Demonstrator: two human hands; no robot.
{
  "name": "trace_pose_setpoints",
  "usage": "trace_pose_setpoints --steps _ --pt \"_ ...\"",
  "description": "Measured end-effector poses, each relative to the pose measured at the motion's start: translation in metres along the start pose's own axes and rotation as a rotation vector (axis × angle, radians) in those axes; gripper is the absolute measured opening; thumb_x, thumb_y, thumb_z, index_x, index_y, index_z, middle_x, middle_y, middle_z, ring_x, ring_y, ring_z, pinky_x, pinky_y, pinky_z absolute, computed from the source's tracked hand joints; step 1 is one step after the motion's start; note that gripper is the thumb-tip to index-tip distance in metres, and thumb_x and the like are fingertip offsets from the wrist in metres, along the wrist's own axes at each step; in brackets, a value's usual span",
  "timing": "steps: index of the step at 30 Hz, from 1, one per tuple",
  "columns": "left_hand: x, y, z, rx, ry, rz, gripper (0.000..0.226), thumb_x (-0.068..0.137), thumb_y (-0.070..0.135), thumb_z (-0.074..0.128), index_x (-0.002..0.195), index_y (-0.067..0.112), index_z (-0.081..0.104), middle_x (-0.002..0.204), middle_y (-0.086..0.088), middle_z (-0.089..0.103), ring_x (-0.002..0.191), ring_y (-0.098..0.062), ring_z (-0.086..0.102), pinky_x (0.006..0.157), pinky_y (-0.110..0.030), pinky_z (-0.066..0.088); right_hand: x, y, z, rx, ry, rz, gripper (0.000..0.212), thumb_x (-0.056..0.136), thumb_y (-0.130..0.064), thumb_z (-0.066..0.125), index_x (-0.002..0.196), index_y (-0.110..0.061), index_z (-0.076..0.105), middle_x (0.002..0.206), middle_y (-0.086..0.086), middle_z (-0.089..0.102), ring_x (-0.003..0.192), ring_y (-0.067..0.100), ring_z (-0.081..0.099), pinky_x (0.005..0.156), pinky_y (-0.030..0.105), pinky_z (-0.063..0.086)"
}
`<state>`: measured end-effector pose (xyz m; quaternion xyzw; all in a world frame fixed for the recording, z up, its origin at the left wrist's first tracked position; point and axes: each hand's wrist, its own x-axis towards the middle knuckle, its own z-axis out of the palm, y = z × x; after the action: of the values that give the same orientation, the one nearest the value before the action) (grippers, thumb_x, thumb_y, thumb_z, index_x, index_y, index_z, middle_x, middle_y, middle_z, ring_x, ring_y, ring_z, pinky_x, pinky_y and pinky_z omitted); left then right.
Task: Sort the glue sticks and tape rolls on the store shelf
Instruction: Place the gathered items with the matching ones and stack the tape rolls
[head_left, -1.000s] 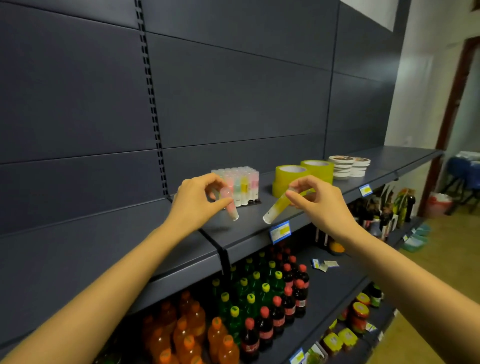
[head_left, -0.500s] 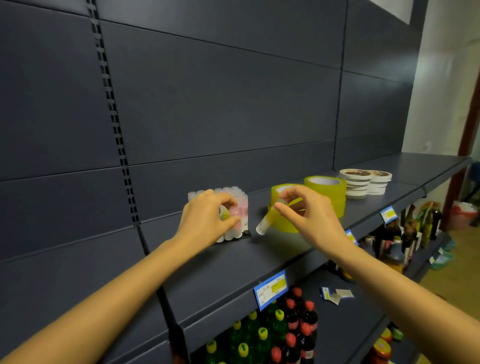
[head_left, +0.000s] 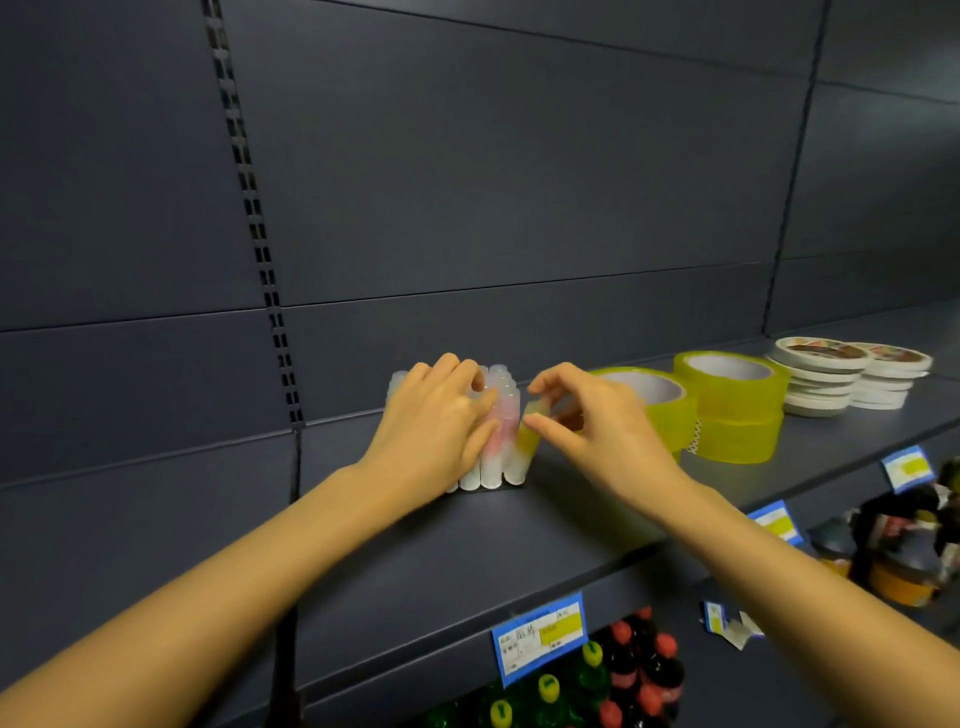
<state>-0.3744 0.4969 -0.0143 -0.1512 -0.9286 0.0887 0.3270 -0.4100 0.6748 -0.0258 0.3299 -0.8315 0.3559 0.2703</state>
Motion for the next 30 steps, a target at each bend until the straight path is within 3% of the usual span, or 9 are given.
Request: trace_pose_setpoints --steps 3,6,10,15,18,22,30 --pt "-0.007 0.001 0.000 -0.093 0.007 -0.037 0.039 0.095 0.039 0.037 0.114 0.020 0.065 0.132 -0.001 0.049 0.117 -0.023 0.044 0.089 -0.034 0.034 0.010 0.001 0.001 -0.054 -0.045 -0.043 0.018 0.083 -0.031 0.068 0.092 -0.016 0.062 0.083 -0.005 0.066 0.078 0.017 0.063 0.072 0.036 0.051" --pt "-0.018 0.003 -0.003 -0.181 0.100 -0.122 0.034 0.091 0.031 0.046 0.114 0.017 0.067 0.141 -0.006 0.045 0.123 -0.025 0.046 0.091 -0.033 0.037 0.020 0.002 0.001 -0.232 -0.101 -0.112 0.022 0.088 -0.040 0.059 0.098 -0.022 0.065 0.100 -0.004 0.062 0.096 0.019 0.058 0.074 0.037 0.049" --pt "-0.030 -0.004 -0.008 -0.176 0.177 -0.283 0.039 0.088 0.023 0.047 0.121 0.010 0.062 0.135 -0.010 0.051 0.119 -0.029 0.051 0.091 -0.037 0.041 0.030 0.000 -0.004 -0.331 -0.147 -0.189 0.027 0.090 -0.045 0.051 0.093 -0.025 0.069 0.103 -0.007 0.048 0.099 0.016 0.046 0.067 0.031 0.041" --pt "-0.046 -0.005 -0.029 -0.108 0.174 -0.472 0.035 0.086 0.024 0.049 0.114 0.010 0.065 0.118 -0.004 0.060 0.113 -0.024 0.053 0.088 -0.033 0.039 0.047 -0.010 -0.016 -0.457 -0.299 -0.227 0.034 0.088 -0.051 0.049 0.094 -0.026 0.072 0.098 -0.007 0.042 0.103 0.017 0.046 0.065 0.030 0.034" --pt "-0.064 0.000 -0.044 -0.025 0.171 -0.549 0.026 0.090 0.019 0.056 0.113 0.011 0.065 0.114 -0.002 0.061 0.112 -0.021 0.052 0.087 -0.031 0.038 0.051 -0.025 -0.014 -0.510 -0.326 -0.376 0.039 0.088 -0.052 0.047 0.111 -0.026 0.066 0.122 -0.007 0.043 0.113 0.017 0.041 0.068 0.030 0.036" --pt "-0.102 0.009 -0.069 0.072 0.125 -0.668 0.026 0.091 0.024 0.054 0.114 0.014 0.064 0.114 0.001 0.062 0.110 -0.019 0.053 0.089 -0.029 0.036 0.032 -0.060 0.011 -0.323 -0.340 -0.608 0.044 0.092 -0.044 0.045 0.133 -0.026 0.047 0.135 -0.005 0.038 0.120 0.018 0.039 0.083 0.033 0.042" --pt "-0.203 0.027 -0.130 0.273 0.049 -0.968 0.029 0.092 0.032 0.051 0.113 0.018 0.063 0.114 0.004 0.064 0.108 -0.016 0.055 0.089 -0.030 0.038 -0.009 -0.143 0.071 0.045 -0.453 -0.806 0.040 0.096 -0.041 0.044 0.133 -0.028 0.045 0.136 -0.011 0.044 0.123 0.012 0.042 0.076 0.028 0.042"
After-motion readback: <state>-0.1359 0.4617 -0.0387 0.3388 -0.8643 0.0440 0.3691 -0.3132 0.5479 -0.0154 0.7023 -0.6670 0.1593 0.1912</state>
